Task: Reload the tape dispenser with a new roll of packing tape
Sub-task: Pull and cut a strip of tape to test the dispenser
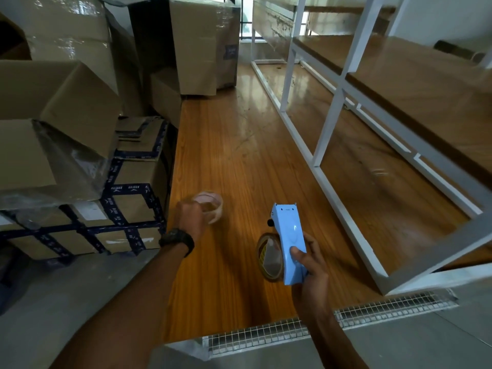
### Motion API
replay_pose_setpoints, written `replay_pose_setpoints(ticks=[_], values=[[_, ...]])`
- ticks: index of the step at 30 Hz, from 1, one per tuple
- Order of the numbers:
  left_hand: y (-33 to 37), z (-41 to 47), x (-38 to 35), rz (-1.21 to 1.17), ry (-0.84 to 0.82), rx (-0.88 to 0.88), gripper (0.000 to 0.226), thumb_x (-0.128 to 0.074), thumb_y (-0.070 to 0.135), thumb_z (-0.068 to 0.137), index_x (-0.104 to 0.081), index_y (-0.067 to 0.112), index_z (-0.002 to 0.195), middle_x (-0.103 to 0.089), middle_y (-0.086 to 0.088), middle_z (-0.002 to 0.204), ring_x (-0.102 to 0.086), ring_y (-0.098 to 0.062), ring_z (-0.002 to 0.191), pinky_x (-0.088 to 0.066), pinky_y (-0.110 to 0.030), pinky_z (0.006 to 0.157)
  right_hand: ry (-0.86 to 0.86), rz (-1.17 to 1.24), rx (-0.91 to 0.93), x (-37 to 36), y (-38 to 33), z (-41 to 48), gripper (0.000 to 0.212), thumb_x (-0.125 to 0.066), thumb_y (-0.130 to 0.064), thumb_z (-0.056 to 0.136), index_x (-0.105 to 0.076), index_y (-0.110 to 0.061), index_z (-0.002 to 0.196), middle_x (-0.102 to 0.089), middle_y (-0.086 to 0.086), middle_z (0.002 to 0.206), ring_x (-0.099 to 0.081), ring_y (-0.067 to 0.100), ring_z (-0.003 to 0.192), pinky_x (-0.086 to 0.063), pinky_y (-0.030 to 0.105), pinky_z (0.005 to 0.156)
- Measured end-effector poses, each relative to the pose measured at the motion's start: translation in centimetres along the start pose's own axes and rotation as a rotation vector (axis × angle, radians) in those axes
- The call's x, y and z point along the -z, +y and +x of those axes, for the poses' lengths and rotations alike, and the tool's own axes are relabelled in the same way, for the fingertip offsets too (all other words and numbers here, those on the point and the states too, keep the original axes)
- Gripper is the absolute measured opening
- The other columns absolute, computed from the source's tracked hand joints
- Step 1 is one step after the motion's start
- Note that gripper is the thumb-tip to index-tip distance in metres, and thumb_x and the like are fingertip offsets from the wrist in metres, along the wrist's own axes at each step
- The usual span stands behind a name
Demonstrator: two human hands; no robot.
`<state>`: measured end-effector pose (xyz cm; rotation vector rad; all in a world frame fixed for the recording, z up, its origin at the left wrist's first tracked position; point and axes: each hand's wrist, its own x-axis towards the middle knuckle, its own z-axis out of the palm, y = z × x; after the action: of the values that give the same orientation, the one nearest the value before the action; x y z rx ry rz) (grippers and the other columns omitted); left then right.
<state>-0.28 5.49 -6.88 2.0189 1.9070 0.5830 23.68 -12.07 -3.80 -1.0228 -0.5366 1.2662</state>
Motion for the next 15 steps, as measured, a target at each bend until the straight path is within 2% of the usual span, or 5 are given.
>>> replay_pose_setpoints(ticks=[3,6,10,13,15], values=[[-0.2,2.8,0.6,0.003,-0.044,0.034,0.03,-0.073,0.014,0.09,-0.073,0.017,0.12,-0.067,-0.001,0.133,-0.062,-0.013,0.114,-0.043,-0.015,0.094,-0.029,0.017,-0.004,-0.1,-0.3,0.6,0.055,-0.066,-0.017,0.072,-0.056,-0.016,0.126,-0.067,0.013,0.115,-0.07,0.025,0.091,-0.058,0.03,0.062],[0.7,3.7,0.9,0.104,-0.121,0.045,0.036,-0.067,0.013,0.094,-0.067,0.021,0.129,-0.062,-0.006,0.139,-0.06,-0.025,0.122,-0.047,-0.031,0.099,-0.061,0.02,-0.002,-0.2,-0.6,1.3,0.056,-0.065,-0.014,0.073,-0.055,-0.014,0.128,-0.067,0.015,0.116,-0.07,0.026,0.091,-0.058,0.031,0.062],[4.0,2.2,0.0,-0.109,-0.008,-0.007,0.02,-0.053,0.028,0.097,-0.071,0.02,0.097,-0.071,-0.004,0.103,-0.068,-0.025,0.095,-0.057,-0.036,0.078,-0.074,0.004,-0.001,-0.2,-0.5,2.1,0.055,-0.065,-0.013,0.074,-0.055,-0.013,0.127,-0.065,0.018,0.12,-0.068,0.03,0.096,-0.059,0.031,0.064],[8.4,-1.0,-0.2,-0.665,-0.459,0.283,0.034,-0.053,0.047,0.1,-0.068,0.018,0.095,-0.072,-0.002,0.084,-0.069,-0.02,0.077,-0.059,-0.038,0.073,-0.082,0.022,-0.007,-0.4,-0.4,2.5,0.052,-0.065,-0.014,0.073,-0.059,-0.016,0.124,-0.065,0.018,0.121,-0.068,0.031,0.098,-0.059,0.032,0.066],[10.0,-2.6,0.3,-0.994,-0.841,0.556,0.051,-0.053,0.062,0.096,-0.066,0.014,0.105,-0.074,-0.004,0.087,-0.069,-0.021,0.084,-0.058,-0.035,0.07,-0.114,0.032,-0.018,-0.7,-0.3,2.5,0.049,-0.064,-0.014,0.074,-0.062,-0.016,0.122,-0.067,0.018,0.118,-0.068,0.032,0.097,-0.06,0.032,0.067]])
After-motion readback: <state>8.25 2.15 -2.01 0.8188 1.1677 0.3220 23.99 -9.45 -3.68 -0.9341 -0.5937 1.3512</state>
